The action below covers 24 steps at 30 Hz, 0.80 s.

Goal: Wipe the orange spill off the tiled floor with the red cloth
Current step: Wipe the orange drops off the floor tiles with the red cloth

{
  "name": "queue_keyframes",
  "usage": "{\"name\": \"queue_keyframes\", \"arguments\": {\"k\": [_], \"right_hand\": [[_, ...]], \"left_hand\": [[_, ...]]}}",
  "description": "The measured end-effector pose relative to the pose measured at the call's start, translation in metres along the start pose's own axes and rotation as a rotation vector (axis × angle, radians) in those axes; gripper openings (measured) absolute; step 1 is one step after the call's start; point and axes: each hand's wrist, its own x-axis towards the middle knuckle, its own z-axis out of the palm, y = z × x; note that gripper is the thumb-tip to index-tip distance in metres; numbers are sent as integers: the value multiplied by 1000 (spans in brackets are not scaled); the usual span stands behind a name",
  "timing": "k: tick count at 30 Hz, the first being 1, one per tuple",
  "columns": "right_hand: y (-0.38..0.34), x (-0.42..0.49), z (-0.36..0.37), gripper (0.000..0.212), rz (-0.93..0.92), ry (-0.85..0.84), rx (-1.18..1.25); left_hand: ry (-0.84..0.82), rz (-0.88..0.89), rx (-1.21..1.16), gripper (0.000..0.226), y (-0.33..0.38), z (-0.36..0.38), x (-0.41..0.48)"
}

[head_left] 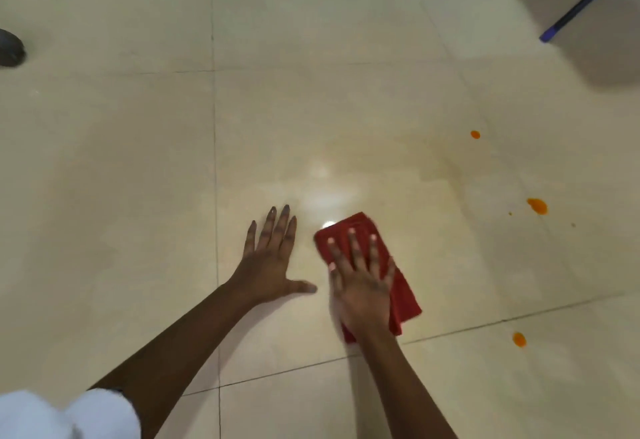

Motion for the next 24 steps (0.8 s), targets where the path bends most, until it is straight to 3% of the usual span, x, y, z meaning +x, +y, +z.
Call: {"name": "queue_keyframes", "arguments": {"k": [3,7,10,17,20,24], "right_hand": [[33,-40,-4,50,-22,9,30],[94,-69,-12,48,245,-10,14],[92,-60,-17,48,390,-22,84],[39,-105,0,50,165,-53,117],[71,-152,-10,50,400,60,67],[156,-141,-15,52,685,28,61]], "left_hand": [[-35,163,-27,125,30,18,-16],[-58,246,9,122,62,44,-29],[-7,211,54,123,66,46,-30],[-31,215,82,131,65,39,-32],[-35,201,124,134,66,37,-33],[-40,162,75,134,78,39,-32]]}}
